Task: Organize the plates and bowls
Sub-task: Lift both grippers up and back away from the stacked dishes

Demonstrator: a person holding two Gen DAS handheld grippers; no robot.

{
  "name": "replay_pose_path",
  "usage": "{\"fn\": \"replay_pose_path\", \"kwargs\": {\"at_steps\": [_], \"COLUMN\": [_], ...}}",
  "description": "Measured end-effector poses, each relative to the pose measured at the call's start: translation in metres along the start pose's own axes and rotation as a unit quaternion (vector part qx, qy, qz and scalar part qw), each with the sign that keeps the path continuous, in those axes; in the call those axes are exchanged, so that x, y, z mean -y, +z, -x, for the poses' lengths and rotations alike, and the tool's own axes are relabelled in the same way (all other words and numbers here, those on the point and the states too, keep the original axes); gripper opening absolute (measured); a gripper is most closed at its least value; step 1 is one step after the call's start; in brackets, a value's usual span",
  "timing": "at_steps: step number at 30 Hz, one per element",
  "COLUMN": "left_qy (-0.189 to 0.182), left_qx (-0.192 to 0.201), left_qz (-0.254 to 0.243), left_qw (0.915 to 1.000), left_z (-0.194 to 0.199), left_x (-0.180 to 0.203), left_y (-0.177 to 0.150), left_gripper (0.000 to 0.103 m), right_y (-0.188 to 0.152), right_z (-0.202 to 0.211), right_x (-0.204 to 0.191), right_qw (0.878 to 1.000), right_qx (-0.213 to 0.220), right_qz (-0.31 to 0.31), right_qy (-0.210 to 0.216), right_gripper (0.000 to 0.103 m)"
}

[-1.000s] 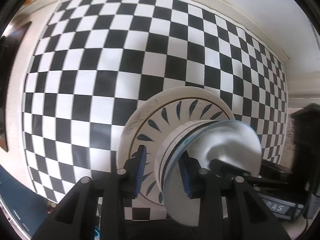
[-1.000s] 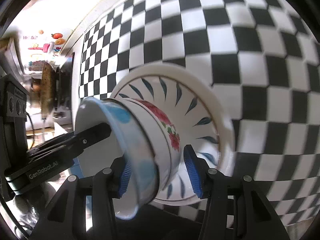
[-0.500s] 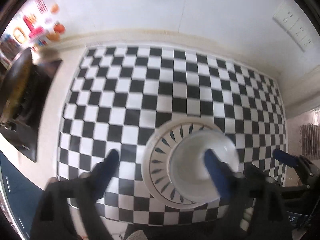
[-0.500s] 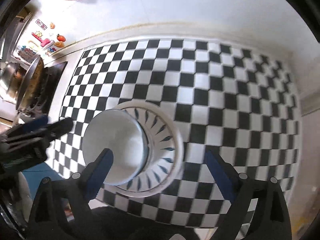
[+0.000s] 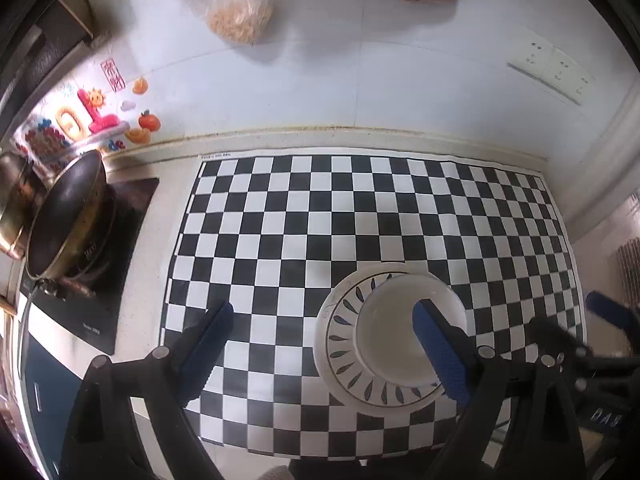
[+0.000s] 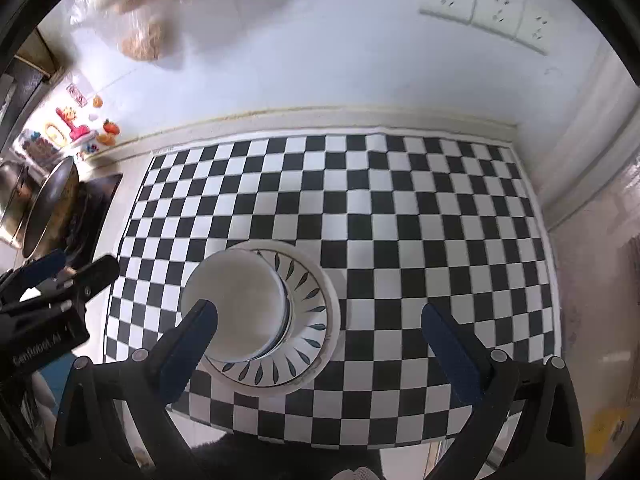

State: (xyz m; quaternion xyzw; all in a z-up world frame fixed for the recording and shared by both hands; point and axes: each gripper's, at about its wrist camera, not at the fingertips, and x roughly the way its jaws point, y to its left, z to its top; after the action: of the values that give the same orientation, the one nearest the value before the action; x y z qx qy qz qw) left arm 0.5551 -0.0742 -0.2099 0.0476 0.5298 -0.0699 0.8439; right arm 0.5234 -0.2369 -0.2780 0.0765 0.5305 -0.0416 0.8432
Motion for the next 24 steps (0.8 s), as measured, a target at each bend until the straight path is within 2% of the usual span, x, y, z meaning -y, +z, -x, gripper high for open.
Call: {"fn": "replay_pose_path", "kwargs": {"at_steps": [6, 13, 20, 24], "left_qy": [0.001, 0.008, 0.016, 0.031], "left_qx": [0.026, 0.064, 0.097, 0.112], "left_qz": [-0.006, 0.01, 0.031, 0.046], "left_qw": [0.9996, 0.9979, 0.9946, 0.9921], "left_z": [0.031, 0.072, 0.118, 0.142], "left_x": [0.001, 0.01, 0.024, 0.025], "left_y": [-0.007, -0.019, -0.054, -0.075], "left_gripper": [0.092, 0.092, 0.092, 0.092], "right_y": [-0.008, -0.022, -0.05, -0.073], "right_z": [0.037, 0.091, 0.135, 0.16], "right_x": [-0.001, 0.004, 0.013, 0.017], "right_qw": [0.999, 0.997, 0.993, 0.992], "right_qx": [0.033, 0.082, 0.12, 0.128], "right_qz": [-0.006, -0.002, 0.009, 0.013], "right_qy": [-0.002, 0.01, 0.016, 0.021], "right_gripper": [0.103, 0.103, 0.103, 0.103]}}
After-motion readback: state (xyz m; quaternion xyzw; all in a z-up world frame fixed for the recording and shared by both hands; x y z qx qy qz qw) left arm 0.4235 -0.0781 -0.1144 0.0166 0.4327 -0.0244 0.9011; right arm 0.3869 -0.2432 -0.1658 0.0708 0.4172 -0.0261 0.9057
